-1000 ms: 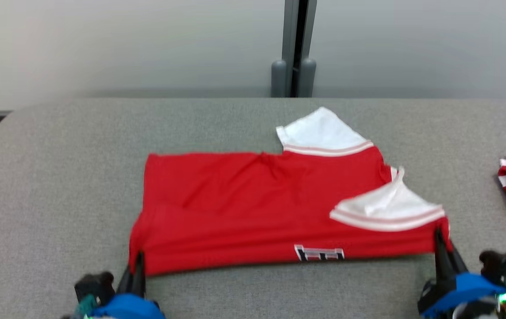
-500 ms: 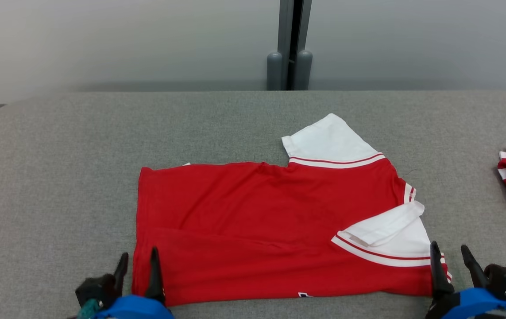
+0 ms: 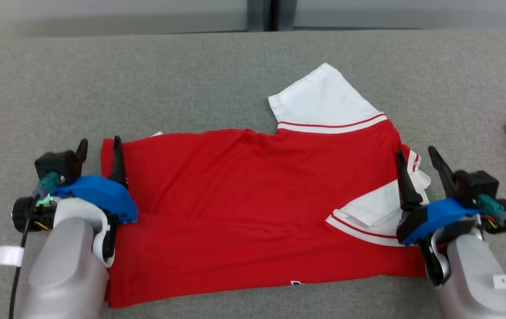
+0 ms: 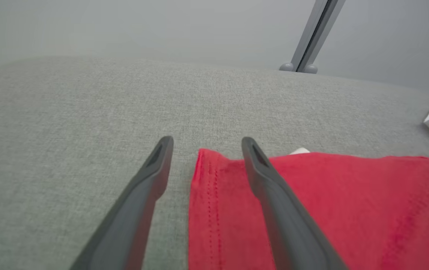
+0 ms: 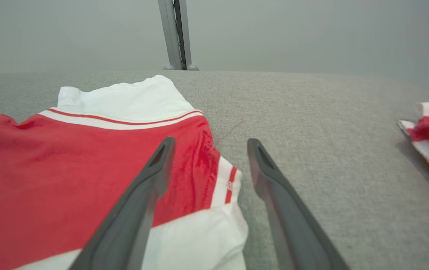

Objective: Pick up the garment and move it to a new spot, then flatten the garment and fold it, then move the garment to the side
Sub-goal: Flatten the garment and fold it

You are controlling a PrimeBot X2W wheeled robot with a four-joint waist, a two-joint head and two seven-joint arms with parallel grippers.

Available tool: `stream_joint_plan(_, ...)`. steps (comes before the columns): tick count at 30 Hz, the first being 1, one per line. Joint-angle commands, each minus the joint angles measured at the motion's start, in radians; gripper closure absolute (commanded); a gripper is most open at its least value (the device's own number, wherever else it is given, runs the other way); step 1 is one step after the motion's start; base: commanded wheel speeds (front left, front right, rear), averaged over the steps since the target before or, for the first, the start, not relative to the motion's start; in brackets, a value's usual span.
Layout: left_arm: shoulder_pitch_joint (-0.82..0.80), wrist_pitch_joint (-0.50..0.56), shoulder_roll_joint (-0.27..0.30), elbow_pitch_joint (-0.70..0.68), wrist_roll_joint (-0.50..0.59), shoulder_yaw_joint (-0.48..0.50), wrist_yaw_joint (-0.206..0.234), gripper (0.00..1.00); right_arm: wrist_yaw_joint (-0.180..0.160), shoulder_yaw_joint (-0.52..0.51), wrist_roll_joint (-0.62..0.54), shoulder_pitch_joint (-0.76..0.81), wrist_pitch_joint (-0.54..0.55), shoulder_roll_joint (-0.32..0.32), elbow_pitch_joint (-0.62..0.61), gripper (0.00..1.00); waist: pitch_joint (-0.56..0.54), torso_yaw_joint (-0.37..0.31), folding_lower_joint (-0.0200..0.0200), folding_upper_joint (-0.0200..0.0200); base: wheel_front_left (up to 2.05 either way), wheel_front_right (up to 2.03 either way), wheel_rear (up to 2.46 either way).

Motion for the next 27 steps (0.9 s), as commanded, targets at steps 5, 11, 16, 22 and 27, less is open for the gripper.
stream_joint_plan(5,-0.084,0.010,0.012,0.125,0.000,-0.011,-0.001,0.00,0.000,0.060,-0.013,-0.096,-0.001,-0.026,0.042,0.00,0.036,-0.008,-0.0003,0.0000,0.00,0.00,0.00)
stream_joint_plan(11,-0.117,-0.012,-0.013,0.217,0.003,-0.042,-0.028,1.00,0.000,0.084,-0.004,-0.205,0.009,-0.059,0.114,0.00,0.052,0.008,-0.0003,0.0000,0.00,0.00,0.00)
stream_joint_plan(16,-0.168,-0.048,-0.024,0.203,0.010,-0.062,-0.039,1.00,0.000,0.089,0.007,-0.337,0.108,-0.083,0.195,0.00,0.075,0.052,-0.0003,0.0000,0.00,0.00,0.00)
stream_joint_plan(22,-0.203,-0.059,-0.057,0.110,0.028,-0.088,-0.044,1.00,0.000,0.122,0.007,-0.508,0.256,-0.134,0.306,0.00,0.121,0.139,-0.0003,0.0000,0.00,0.00,0.00)
stream_joint_plan(27,-0.196,-0.059,-0.085,0.023,0.030,-0.116,-0.049,1.00,0.000,0.119,0.008,-0.607,0.339,-0.189,0.398,0.00,0.162,0.215,-0.0003,0.0000,0.00,0.00,0.00)
